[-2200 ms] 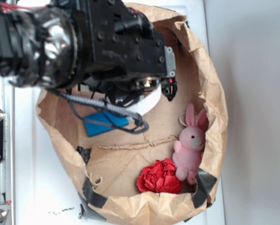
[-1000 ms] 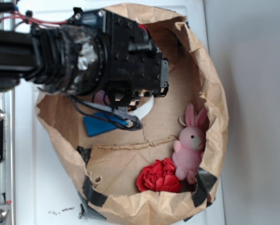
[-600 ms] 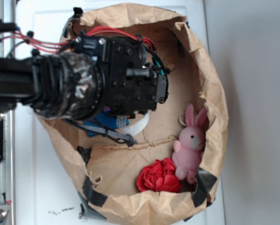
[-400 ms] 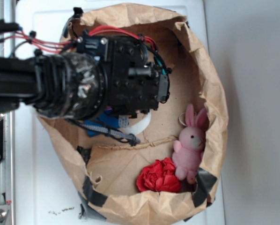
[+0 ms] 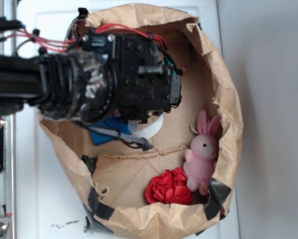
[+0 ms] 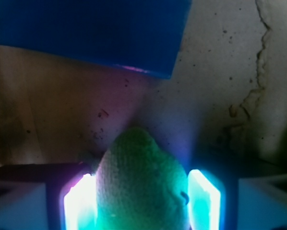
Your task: Grab the green animal.
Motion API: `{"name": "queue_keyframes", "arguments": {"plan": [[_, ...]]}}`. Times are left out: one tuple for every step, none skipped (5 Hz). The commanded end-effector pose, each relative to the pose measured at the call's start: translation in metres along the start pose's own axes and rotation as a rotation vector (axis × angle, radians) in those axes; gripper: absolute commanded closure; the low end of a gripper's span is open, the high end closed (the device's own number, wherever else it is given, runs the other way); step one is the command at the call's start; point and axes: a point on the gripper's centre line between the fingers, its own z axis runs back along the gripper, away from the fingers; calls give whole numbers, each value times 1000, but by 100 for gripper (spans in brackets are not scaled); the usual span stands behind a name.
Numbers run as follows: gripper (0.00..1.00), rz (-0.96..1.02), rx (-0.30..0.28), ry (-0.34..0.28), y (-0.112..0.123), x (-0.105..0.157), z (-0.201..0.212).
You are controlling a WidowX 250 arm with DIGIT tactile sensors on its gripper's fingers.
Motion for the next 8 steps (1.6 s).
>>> {"name": "queue_keyframes", "arguments": {"plan": [[100, 333, -14, -25, 16, -19, 36], [100, 583, -37, -12, 18, -22, 59], [100, 828, -80, 24, 21, -19, 70], [100, 1084, -64, 80, 21, -13, 83], [100, 1323, -148, 80, 26, -15, 97], [100, 1472, -188, -13, 23, -18, 117], [100, 1496, -157, -107, 20, -20, 129], [100, 1506, -104, -219, 17, -22, 134]]}}
